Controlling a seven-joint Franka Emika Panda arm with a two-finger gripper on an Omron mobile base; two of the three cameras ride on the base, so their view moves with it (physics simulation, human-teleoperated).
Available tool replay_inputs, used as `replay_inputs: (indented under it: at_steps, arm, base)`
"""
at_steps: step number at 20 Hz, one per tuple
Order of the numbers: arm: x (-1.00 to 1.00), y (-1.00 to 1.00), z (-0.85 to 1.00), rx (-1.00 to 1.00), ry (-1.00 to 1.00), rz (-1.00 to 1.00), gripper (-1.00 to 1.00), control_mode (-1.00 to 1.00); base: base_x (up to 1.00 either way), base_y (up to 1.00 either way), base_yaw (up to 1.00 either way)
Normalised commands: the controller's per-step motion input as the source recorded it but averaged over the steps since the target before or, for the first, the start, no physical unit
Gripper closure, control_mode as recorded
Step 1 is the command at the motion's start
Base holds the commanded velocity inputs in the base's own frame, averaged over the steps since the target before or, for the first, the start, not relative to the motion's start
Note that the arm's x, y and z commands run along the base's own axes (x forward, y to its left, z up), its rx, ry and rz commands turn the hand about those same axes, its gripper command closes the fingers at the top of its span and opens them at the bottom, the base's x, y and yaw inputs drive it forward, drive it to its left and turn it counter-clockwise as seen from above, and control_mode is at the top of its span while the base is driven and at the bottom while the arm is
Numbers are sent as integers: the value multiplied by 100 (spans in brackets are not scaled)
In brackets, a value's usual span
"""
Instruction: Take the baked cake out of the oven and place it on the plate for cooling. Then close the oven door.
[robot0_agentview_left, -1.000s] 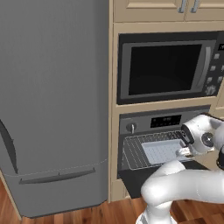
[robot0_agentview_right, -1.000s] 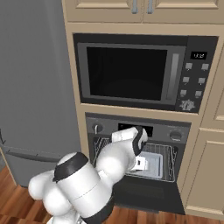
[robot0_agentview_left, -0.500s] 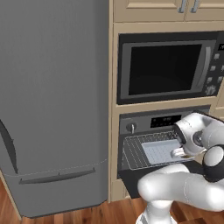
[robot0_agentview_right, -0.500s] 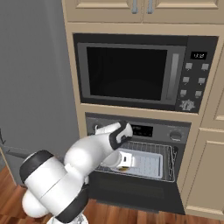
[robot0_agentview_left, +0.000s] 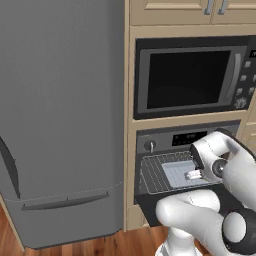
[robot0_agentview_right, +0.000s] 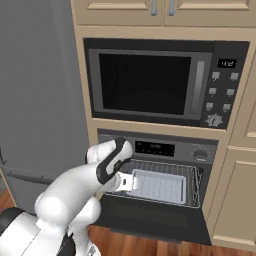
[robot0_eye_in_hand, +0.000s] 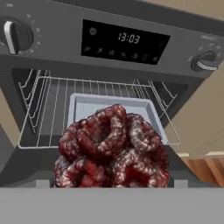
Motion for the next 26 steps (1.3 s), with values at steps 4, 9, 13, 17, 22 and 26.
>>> replay_inputs:
  at_steps: [4, 9, 13, 17, 22, 26]
  arm:
    - [-51, -41, 97, 9, 10, 0, 100, -100]
    - [-55, -61, 89, 7, 15, 0, 100, -100]
    - [-41, -68, 84, 4, 17, -2, 100, -100]
    - [-46, -62, 74, 0, 18, -4, 100, -100]
    - [-36, -54, 72, 0, 22, -4, 100, -100]
    - [-23, -58, 69, 0, 21, 0, 100, -100]
  base:
    - [0, 0, 0]
    - [0, 0, 0]
    - [0, 0, 0]
    - [0, 0, 0]
    - [0, 0, 0]
    - [0, 0, 0]
